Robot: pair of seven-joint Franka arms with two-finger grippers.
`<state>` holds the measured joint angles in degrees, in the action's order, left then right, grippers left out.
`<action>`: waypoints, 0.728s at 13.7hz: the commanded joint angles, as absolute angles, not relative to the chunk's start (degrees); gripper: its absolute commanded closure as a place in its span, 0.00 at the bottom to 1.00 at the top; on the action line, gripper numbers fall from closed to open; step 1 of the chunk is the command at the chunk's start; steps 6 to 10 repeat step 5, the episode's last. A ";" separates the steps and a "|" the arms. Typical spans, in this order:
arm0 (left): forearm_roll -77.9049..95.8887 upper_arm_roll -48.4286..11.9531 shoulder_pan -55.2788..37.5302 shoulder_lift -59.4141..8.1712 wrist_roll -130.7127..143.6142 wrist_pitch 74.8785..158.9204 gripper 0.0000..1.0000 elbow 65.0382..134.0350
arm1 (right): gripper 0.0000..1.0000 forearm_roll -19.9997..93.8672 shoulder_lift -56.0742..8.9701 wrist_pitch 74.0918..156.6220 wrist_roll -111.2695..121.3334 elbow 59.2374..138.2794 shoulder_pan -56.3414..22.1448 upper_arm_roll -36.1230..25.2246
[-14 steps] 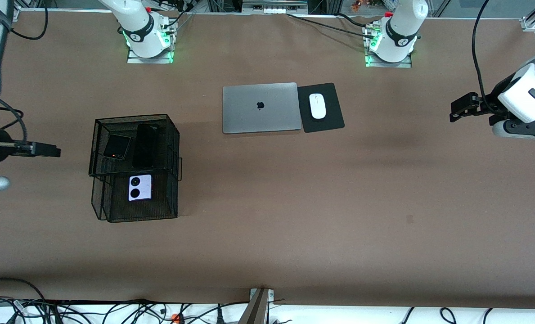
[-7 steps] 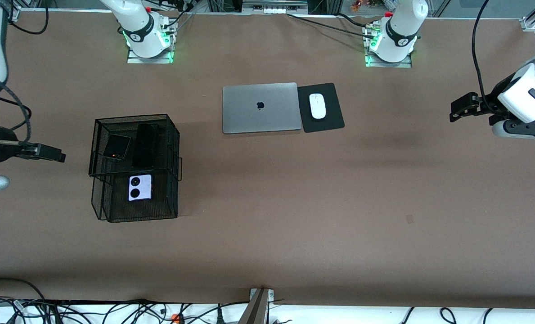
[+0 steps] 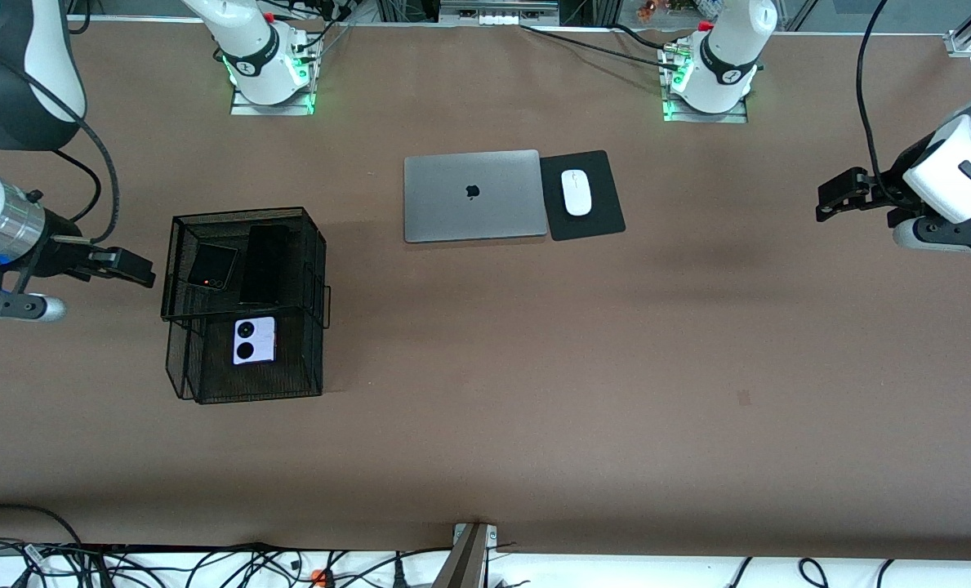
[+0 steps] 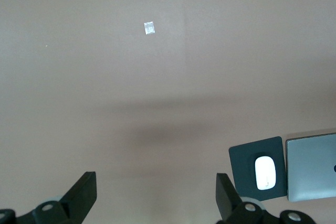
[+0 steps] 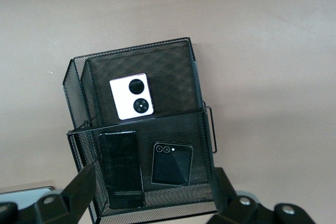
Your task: Place phones with both arms
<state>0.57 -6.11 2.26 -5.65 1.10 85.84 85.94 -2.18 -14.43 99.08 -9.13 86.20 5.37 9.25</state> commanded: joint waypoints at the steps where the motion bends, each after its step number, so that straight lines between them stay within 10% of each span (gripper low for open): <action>1: 0.88 -6.42 2.64 -4.75 0.97 85.17 0.00 86.31 | 0.01 -3.16 -12.83 99.93 -9.67 87.98 6.77 10.90; 10: 0.88 -6.50 2.64 -4.75 0.97 85.17 0.00 86.31 | 0.01 -2.46 -12.92 99.76 -10.19 87.71 6.50 10.81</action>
